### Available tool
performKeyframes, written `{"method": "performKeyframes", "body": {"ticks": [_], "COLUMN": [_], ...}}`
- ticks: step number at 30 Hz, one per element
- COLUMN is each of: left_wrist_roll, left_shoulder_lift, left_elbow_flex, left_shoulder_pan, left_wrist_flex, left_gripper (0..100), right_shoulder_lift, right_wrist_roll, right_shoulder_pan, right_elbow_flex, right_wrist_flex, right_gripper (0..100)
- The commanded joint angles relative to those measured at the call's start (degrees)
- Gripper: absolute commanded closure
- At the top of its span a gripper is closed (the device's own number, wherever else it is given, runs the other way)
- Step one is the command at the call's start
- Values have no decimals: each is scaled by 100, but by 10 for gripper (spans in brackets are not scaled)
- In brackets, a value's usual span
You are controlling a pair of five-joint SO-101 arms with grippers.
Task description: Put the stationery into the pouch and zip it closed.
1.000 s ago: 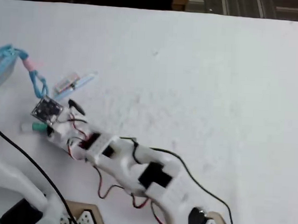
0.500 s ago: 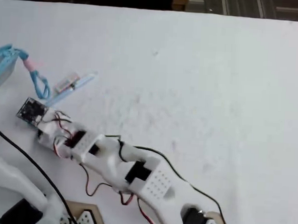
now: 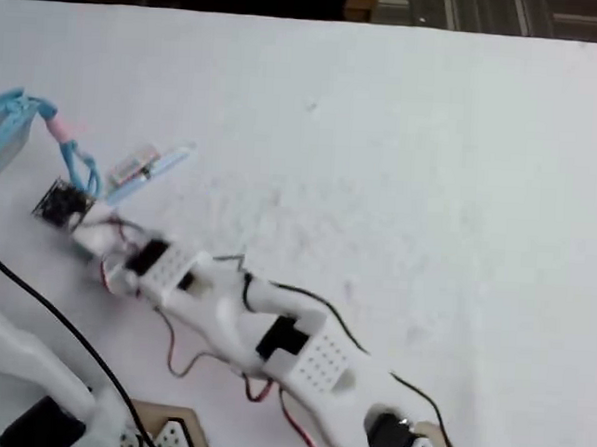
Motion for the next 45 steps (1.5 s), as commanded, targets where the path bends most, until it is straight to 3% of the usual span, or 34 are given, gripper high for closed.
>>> {"method": "performKeyframes", "body": {"ticks": [1, 6, 16, 20, 27, 30, 36, 45], "left_wrist_roll": [44, 35, 26, 26, 26, 26, 26, 18], "left_shoulder_lift": [-180, -189, -189, -189, -189, -189, -189, -189], "left_elbow_flex": [-35, -35, -35, -35, -35, -35, -44, -44], "left_shoulder_pan": [-22, -22, 4, 13, 101, 303, 523, 514], "left_wrist_flex": [-132, -88, -79, -9, 9, 35, 0, 18], "left_gripper": [978, 978, 978, 978, 978, 978, 978, 978], "right_shoulder_lift": [-224, -567, -1684, -2782, -4919, -5587, -6079, -6062], "right_wrist_roll": [35, 35, 35, 35, 677, 703, 668, 659], "right_shoulder_pan": [585, 1095, 2281, 2554, 2563, 2571, 2563, 1965], "right_elbow_flex": [-651, -1055, 132, 1785, 5565, 6470, 6664, 5363], "right_wrist_flex": [1754, 3635, 5174, 4558, 2299, 1895, 2158, 3029], "right_gripper": [981, 981, 981, 981, 975, 908, 686, 673]}}
